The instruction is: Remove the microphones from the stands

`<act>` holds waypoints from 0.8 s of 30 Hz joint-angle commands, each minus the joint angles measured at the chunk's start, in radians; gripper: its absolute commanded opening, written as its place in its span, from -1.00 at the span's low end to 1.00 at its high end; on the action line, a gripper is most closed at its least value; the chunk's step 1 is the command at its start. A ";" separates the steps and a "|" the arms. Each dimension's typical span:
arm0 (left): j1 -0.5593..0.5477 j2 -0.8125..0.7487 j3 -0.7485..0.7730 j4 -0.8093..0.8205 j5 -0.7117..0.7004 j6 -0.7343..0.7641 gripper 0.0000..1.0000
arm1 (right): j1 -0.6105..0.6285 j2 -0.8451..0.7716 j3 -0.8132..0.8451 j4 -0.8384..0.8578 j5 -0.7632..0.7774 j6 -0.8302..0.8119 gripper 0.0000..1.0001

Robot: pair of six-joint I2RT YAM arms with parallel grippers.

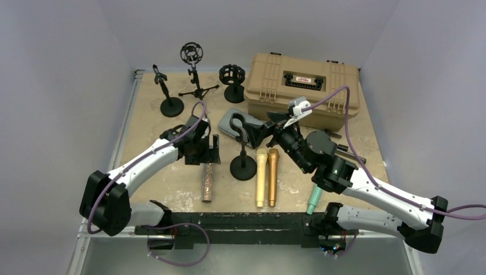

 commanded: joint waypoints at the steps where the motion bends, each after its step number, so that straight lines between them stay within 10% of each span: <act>1: 0.005 -0.095 0.062 -0.060 -0.010 0.010 0.65 | -0.043 0.014 0.136 -0.126 -0.166 0.085 0.89; 10: 0.006 -0.352 0.130 -0.101 0.102 0.094 0.69 | -0.262 0.069 0.181 -0.124 -0.590 0.168 0.89; 24: 0.005 -0.500 0.152 0.423 0.586 -0.149 1.00 | -0.573 0.192 0.087 0.106 -1.218 0.317 0.77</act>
